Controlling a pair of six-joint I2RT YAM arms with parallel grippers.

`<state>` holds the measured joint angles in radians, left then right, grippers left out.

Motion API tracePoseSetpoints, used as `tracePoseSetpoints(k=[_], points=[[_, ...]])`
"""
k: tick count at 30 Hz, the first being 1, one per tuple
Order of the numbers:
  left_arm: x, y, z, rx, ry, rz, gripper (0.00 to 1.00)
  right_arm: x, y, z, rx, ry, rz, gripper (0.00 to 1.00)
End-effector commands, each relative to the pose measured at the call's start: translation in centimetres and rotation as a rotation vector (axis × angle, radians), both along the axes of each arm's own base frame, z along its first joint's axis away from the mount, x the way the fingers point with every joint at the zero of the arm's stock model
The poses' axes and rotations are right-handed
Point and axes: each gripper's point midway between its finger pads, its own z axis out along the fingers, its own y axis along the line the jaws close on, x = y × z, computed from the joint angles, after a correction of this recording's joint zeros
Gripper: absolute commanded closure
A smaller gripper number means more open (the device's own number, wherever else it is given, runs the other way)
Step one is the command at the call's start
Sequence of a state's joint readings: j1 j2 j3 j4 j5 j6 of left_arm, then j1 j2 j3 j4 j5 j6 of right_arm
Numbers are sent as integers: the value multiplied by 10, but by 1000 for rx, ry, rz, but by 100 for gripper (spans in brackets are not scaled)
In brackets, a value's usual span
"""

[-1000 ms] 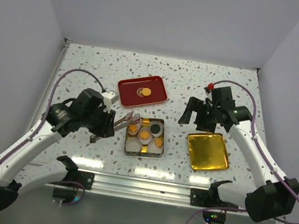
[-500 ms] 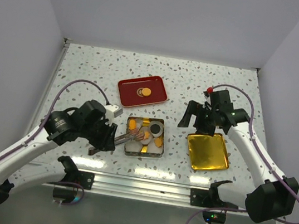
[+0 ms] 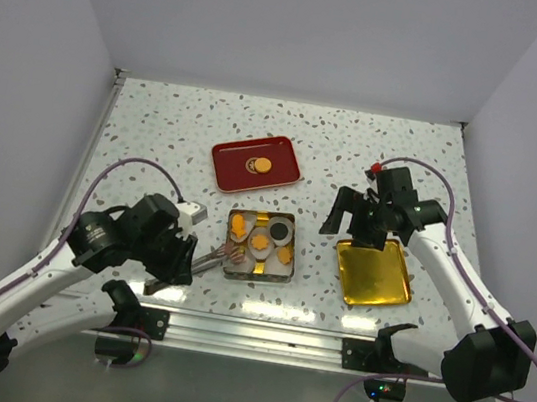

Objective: Pack the cookies

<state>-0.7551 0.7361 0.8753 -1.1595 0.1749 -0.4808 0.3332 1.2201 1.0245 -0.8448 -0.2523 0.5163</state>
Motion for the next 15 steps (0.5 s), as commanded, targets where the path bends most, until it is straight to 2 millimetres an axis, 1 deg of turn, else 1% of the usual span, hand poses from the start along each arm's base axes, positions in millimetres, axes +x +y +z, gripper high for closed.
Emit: tracePoseSetpoints(k=[1,3,7,15], points=[[-1,-2,-2,-11,7,14,70,6,3,7,23,-36,-10,1],[0,-3,-3,-16,6,15,70,6,3,7,23,-36,-9,1],[2,-5,-3,-24,0,18,65,6,2,6,18,-39,-8,1],[5,-11,6,-58,-22,4,60,5,-1,6,6,-39,-10,1]])
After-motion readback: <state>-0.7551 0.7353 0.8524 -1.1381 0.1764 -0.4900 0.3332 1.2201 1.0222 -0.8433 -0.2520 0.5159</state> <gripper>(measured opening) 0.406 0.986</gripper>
